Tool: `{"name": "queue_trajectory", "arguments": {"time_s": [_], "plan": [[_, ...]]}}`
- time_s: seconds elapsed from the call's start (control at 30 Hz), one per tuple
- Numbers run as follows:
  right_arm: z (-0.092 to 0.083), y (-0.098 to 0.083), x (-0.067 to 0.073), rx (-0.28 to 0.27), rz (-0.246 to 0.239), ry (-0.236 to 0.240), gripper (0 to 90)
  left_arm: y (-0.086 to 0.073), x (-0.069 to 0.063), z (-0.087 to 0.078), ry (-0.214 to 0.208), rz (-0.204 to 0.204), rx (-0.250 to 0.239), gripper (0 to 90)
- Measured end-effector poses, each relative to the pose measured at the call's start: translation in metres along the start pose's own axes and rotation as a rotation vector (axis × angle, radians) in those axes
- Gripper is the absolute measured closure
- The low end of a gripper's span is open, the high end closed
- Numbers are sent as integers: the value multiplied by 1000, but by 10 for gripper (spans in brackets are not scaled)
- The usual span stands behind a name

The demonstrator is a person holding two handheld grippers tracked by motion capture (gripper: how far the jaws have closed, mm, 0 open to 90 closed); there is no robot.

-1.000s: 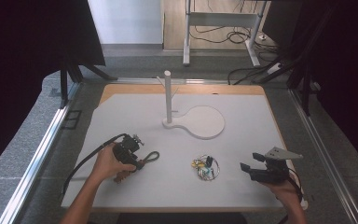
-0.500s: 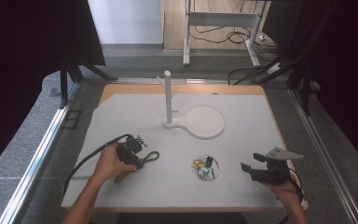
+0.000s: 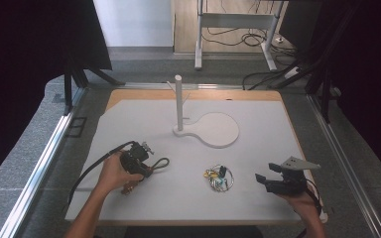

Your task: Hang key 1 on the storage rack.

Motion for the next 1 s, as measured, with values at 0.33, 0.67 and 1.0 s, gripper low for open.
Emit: {"name": "queue_trajectory", "arguments": {"time_s": [0.33, 0.67, 1.0], "plan": [[0, -1, 0, 13, 0, -13, 294, -5, 6, -42, -52, -22, -155, 667], [0, -5, -3, 17, 11, -25, 295, 1, 8, -74, -78, -19, -241, 667], [-2, -6, -2, 18, 8, -30, 295, 9, 10, -89, -100, -30, -287, 667]]}}
Point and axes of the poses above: each handheld gripper's, and its own axes: z roughly forward along the jaws, y roughly out of its top, x roughly to its left, the point moved 3 cm from there along z, roughly forward along the jaws, and after that the axes turned 7 degrees about -z, right-handed, at the moved point
